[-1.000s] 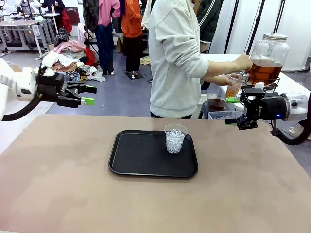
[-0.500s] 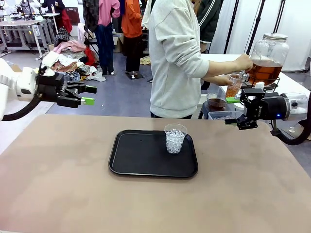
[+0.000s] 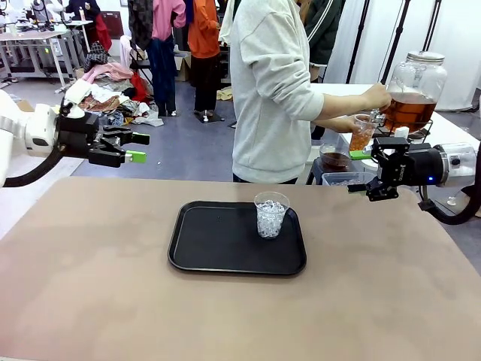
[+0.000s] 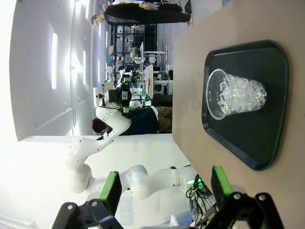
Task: Pour the drink into the iced cup.
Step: Pick up the iced cup indicated by the human and present it to them.
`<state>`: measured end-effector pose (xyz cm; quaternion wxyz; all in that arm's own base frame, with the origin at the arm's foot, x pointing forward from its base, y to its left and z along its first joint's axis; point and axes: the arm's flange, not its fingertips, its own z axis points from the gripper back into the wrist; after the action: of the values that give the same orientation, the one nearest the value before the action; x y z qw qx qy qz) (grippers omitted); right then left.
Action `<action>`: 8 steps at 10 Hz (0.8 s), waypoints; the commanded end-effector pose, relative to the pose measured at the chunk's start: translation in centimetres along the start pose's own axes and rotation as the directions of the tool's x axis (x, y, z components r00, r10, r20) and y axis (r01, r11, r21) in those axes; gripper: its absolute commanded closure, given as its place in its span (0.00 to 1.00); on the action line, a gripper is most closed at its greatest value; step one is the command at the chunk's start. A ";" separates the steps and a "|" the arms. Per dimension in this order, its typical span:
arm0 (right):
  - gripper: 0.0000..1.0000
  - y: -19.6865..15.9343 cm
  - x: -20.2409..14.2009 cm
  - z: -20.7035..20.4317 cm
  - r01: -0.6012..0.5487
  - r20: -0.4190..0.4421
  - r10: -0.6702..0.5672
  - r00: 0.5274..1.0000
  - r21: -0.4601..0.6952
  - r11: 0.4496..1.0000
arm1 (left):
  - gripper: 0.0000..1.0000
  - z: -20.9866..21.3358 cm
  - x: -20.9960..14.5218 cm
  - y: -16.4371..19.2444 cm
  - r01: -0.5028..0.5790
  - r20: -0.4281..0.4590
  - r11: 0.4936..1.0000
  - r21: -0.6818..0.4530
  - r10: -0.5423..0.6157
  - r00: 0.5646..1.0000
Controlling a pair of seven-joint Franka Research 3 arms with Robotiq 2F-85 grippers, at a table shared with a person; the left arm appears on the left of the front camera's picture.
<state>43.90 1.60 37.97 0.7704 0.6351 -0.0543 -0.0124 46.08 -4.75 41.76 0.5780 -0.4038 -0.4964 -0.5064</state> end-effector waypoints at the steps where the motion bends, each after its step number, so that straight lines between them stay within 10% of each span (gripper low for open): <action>1: 0.00 0.2 0.0 0.1 -0.004 0.002 0.004 1.000 0.002 1.000 | 0.00 0.0 0.1 -0.1 0.003 0.001 1.000 0.000 -0.003 1.000; 8: 0.00 0.2 0.0 0.1 -0.004 0.002 0.004 1.000 0.002 1.000 | 0.00 0.0 0.1 -0.1 0.003 0.001 1.000 0.000 -0.003 1.000</action>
<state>43.90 1.60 37.97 0.7704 0.6351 -0.0543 -0.0124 46.08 -4.75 41.76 0.5780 -0.4037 -0.4964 -0.5064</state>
